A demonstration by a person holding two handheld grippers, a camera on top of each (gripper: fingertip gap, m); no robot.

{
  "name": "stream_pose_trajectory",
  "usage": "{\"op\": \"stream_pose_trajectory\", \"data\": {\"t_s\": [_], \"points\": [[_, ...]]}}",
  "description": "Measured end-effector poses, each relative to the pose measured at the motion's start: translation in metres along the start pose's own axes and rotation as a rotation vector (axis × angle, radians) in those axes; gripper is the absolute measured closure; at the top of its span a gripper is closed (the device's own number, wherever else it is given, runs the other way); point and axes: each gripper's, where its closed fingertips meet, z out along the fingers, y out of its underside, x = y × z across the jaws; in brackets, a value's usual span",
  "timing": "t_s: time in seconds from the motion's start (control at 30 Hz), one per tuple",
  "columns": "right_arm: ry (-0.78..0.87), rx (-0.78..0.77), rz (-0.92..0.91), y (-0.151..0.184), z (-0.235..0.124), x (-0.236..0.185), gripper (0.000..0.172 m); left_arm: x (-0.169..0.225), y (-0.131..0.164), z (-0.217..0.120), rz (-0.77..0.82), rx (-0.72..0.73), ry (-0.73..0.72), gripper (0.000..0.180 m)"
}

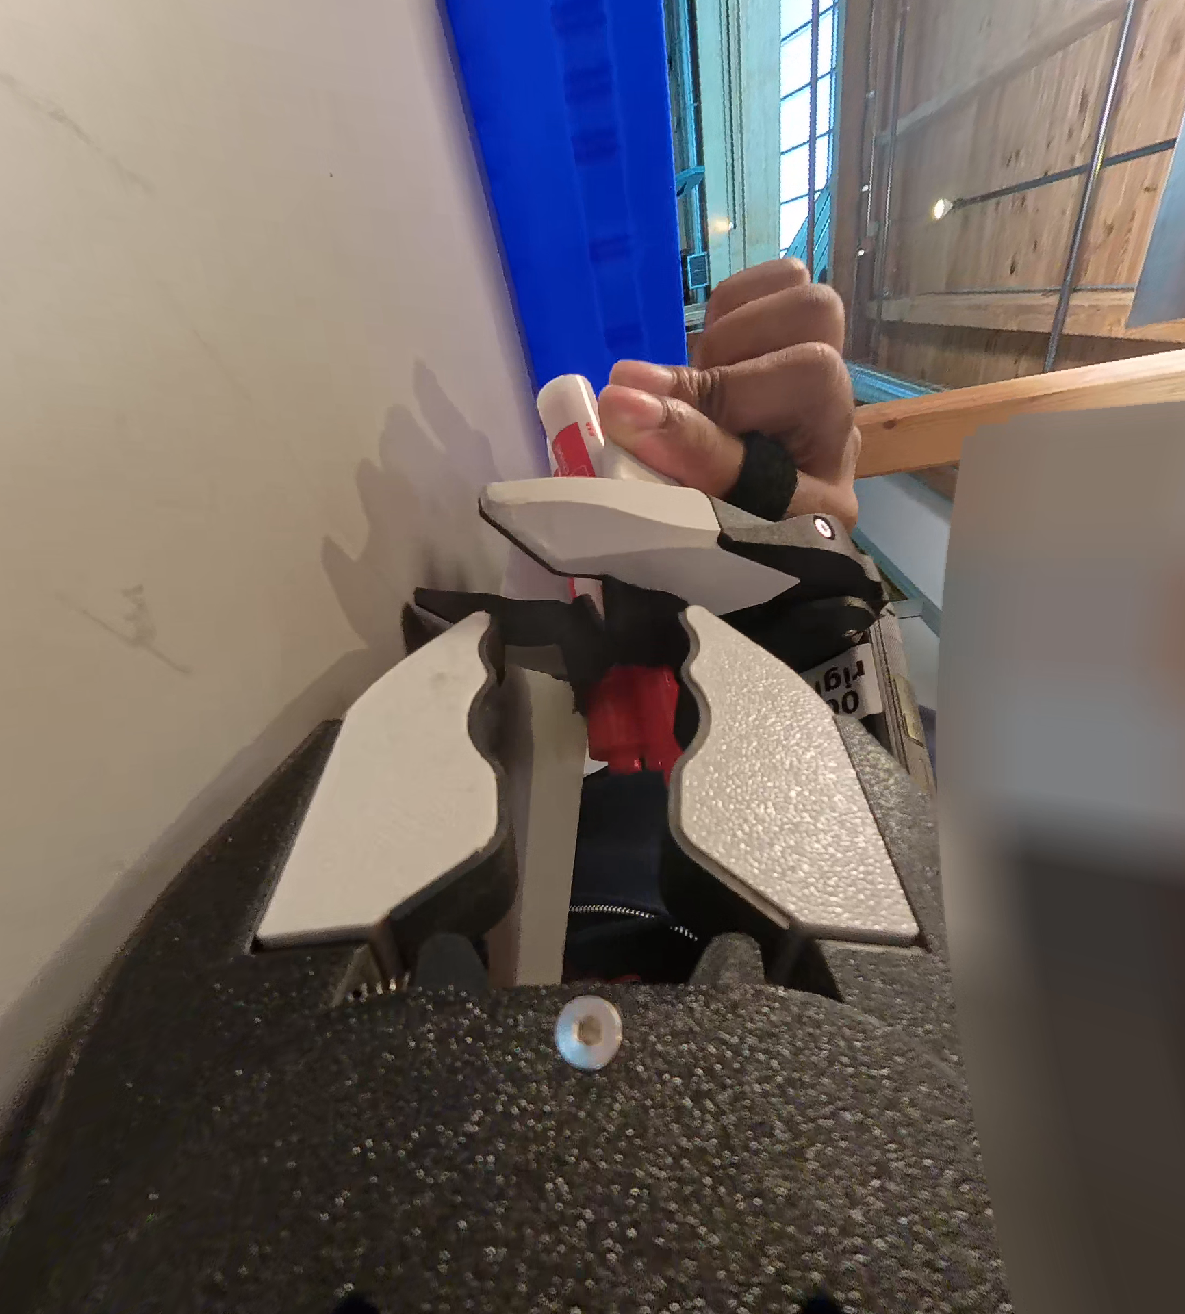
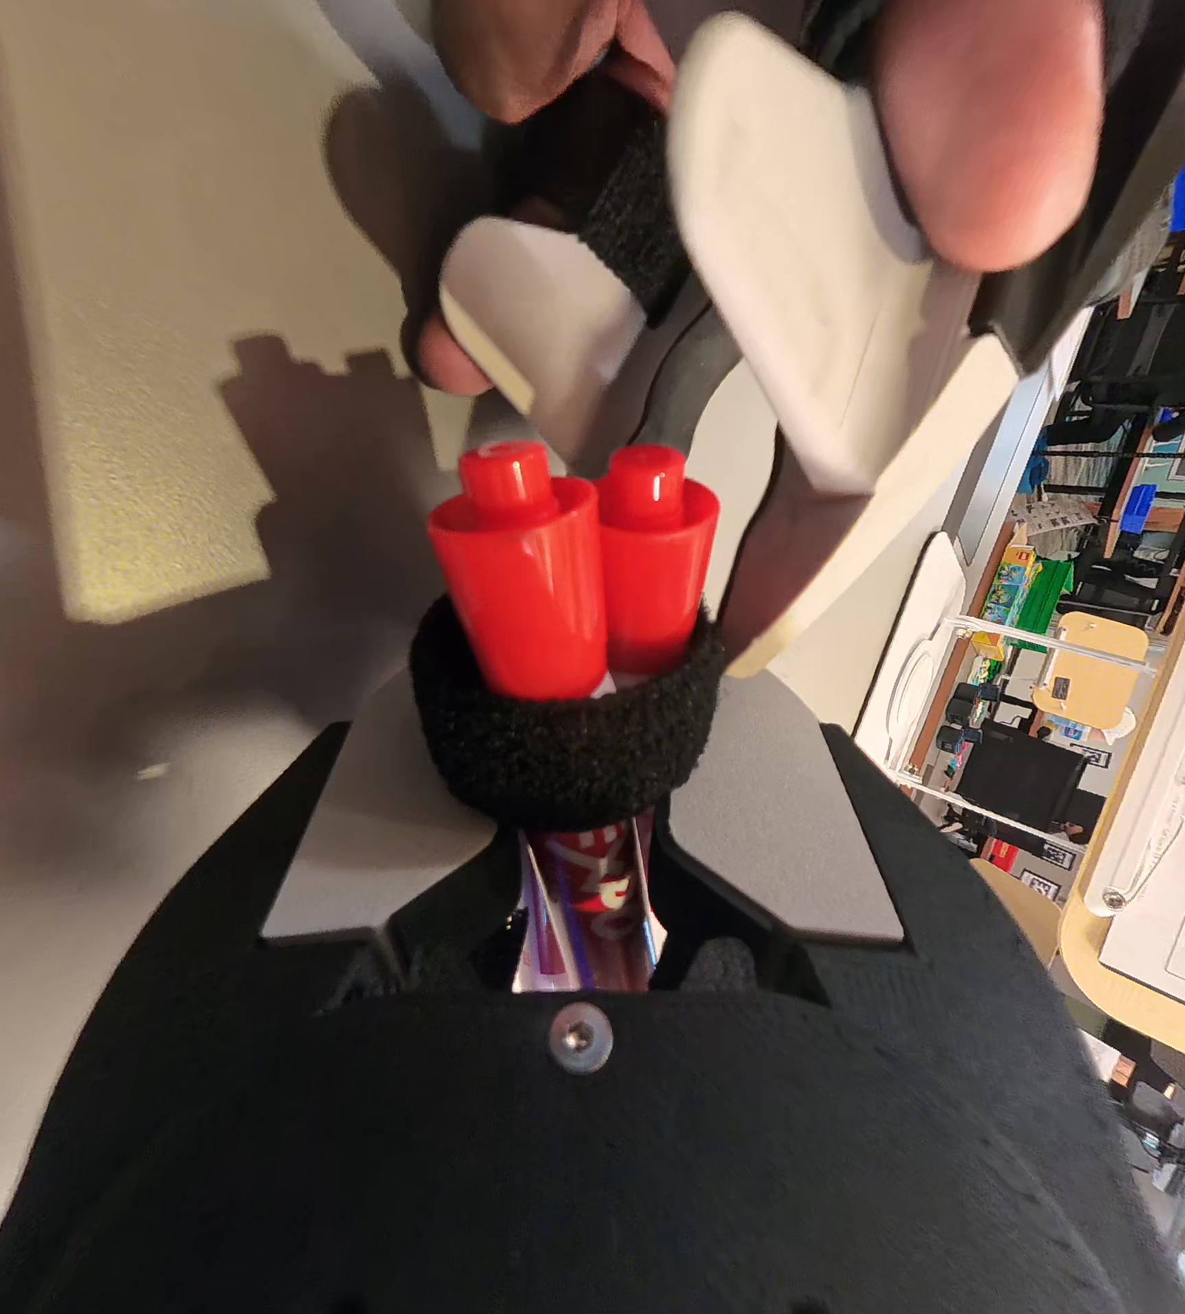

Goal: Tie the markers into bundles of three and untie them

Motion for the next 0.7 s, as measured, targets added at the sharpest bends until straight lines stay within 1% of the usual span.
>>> {"op": "stream_pose_trajectory", "data": {"t_s": [0.03,0.17,0.47,0.6,0.7], "points": [[0.001,-0.002,-0.002,0.0,0.0,0.0,0.131,0.0,0.0,0.0,-0.006,0.001,0.004,0.134],[0.003,-0.002,-0.011,-0.002,0.001,0.0,0.131,0.002,0.001,0.002,-0.01,0.002,0.01,0.136],[0.012,-0.02,-0.038,0.0,0.002,0.0,0.131,0.01,0.001,0.001,0.016,0.026,0.046,0.161],[0.013,-0.022,-0.043,-0.001,0.002,0.001,0.131,0.011,0.0,-0.002,0.045,0.04,0.038,0.172],[0.012,-0.022,-0.045,-0.001,0.003,0.001,0.131,0.011,0.0,-0.002,0.06,0.045,0.041,0.174]]}}
